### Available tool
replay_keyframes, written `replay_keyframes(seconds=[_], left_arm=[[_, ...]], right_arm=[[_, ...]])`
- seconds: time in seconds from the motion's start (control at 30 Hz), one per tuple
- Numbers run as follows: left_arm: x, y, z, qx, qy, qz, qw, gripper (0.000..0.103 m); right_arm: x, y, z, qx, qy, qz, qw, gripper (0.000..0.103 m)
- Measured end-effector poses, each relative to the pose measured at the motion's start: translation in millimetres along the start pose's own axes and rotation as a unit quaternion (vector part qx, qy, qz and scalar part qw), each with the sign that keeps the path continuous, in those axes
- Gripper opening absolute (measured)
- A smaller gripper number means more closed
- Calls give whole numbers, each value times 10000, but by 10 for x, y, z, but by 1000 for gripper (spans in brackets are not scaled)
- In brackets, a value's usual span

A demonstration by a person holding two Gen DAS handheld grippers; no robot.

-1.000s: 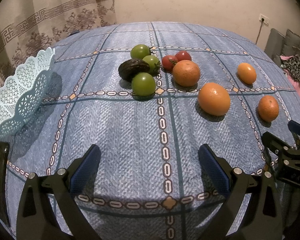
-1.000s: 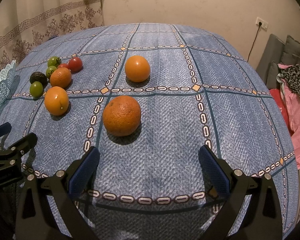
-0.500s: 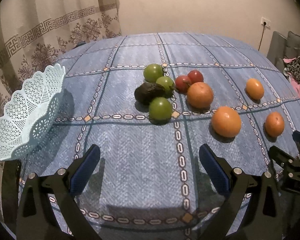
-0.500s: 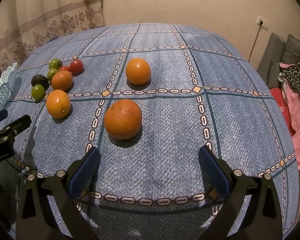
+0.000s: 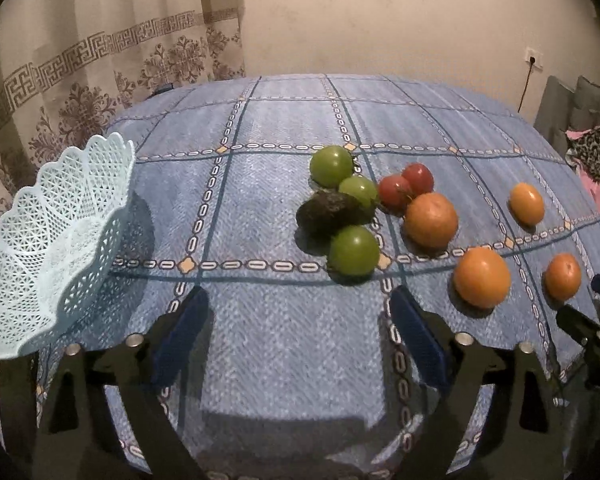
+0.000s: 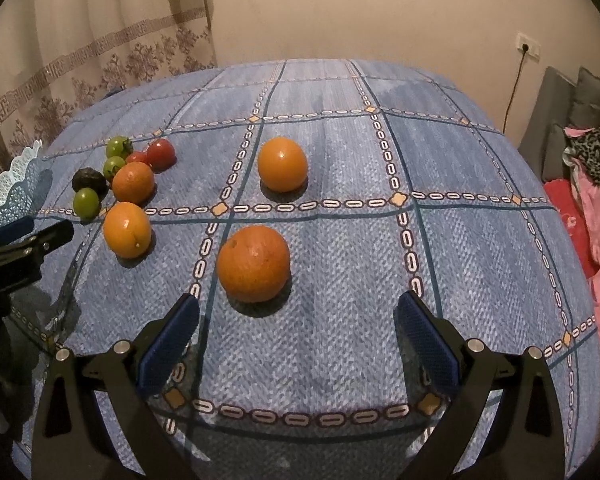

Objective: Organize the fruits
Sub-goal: 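Grasp a green tomato with the left tool while the right tool grasps a large orange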

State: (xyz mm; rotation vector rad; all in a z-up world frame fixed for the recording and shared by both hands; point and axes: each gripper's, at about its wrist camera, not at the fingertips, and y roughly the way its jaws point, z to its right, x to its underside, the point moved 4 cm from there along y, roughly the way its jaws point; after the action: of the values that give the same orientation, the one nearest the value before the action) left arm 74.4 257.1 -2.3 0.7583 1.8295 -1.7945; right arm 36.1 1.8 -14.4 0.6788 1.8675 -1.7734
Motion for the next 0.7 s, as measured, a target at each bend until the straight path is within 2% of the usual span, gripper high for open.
replay_keyframes(seconds=[0.2,0.33,0.4,0.47,0.57,0.63,0.7], left_arm=[[-56,35,9,167,-8,-7,9999,83],[-104,54,134,246,156,1,9996,72],[-140,80,196,324,184,-15,9993,66],[-172,133,250,351,182,-68,9992,63],[-176,208,286,419,114,-185,9989,52],[-170,250,283,494,16,-254,9985,40],[-174,269,256,472,-56,-239,9986,34]], right_arm=[[-80,-1,-33,-108,-12,82,9999,95],[-98,21,-28,-177,35,96,9998,90],[-92,30,-20,-211,47,81,9997,81],[-88,37,-13,-247,68,69,9996,80],[-88,36,-14,-305,79,67,9995,76],[-90,37,-24,-330,63,75,9994,75],[-90,43,-40,-354,31,75,9993,73]])
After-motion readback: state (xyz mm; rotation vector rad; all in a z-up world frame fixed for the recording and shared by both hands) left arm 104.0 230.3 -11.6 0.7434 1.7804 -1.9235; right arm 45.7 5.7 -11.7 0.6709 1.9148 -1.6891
